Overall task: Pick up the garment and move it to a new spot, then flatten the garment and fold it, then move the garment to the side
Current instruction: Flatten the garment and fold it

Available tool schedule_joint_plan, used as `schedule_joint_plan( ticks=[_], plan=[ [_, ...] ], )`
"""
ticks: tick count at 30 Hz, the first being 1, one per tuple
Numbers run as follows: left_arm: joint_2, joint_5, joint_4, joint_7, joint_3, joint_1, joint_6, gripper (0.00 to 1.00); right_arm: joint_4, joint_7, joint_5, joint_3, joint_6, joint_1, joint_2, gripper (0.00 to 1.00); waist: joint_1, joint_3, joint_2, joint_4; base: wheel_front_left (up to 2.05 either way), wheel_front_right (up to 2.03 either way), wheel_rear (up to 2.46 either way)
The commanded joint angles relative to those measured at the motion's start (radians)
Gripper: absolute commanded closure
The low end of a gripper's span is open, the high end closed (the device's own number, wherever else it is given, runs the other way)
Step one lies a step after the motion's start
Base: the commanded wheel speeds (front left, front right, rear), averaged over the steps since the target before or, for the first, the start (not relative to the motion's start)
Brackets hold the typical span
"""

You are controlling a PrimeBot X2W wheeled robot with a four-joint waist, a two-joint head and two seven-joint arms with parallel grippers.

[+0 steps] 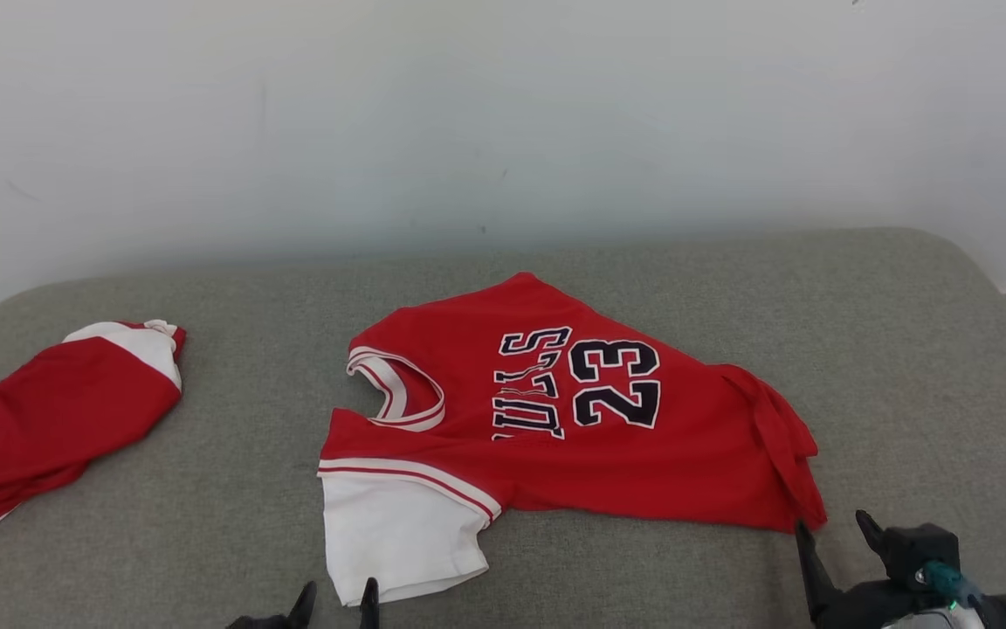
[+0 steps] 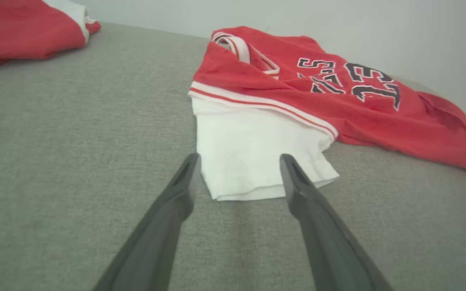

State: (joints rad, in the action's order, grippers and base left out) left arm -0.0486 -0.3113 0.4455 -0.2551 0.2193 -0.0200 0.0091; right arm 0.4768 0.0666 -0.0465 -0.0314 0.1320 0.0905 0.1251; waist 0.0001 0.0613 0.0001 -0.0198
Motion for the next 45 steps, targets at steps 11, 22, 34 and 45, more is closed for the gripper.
schedule_joint_plan(
  ticks=[11,22,34,45],
  plan=[
    [-0.003,-0.135,0.283,0.038,0.108,-0.221,0.090,0.00,0.251,-0.030,-0.009,0.067,-0.003,0.198,0.072,0.00,-0.0001,-0.086,-0.0001,0.002,0.00,0.00,0.00],
    [0.000,-0.260,0.367,0.045,0.235,-0.311,0.075,0.17,0.430,-0.020,-0.066,0.147,-0.003,0.315,0.099,0.00,-0.0001,-0.146,-0.0001,0.031,0.00,0.00,0.00],
    [-0.001,-0.402,0.328,0.000,0.274,-0.365,0.031,1.00,0.459,0.004,-0.221,0.213,-0.003,0.351,0.091,1.00,-0.0001,-0.148,-0.0001,0.021,0.00,0.00,0.00],
    [-0.141,-0.498,-0.088,0.104,0.093,-0.568,-0.069,1.00,-0.047,-0.209,-0.704,0.261,-0.003,0.437,0.143,1.00,-0.0001,-0.099,-0.0001,-0.016,0.00,0.00,0.00]
  ],
)
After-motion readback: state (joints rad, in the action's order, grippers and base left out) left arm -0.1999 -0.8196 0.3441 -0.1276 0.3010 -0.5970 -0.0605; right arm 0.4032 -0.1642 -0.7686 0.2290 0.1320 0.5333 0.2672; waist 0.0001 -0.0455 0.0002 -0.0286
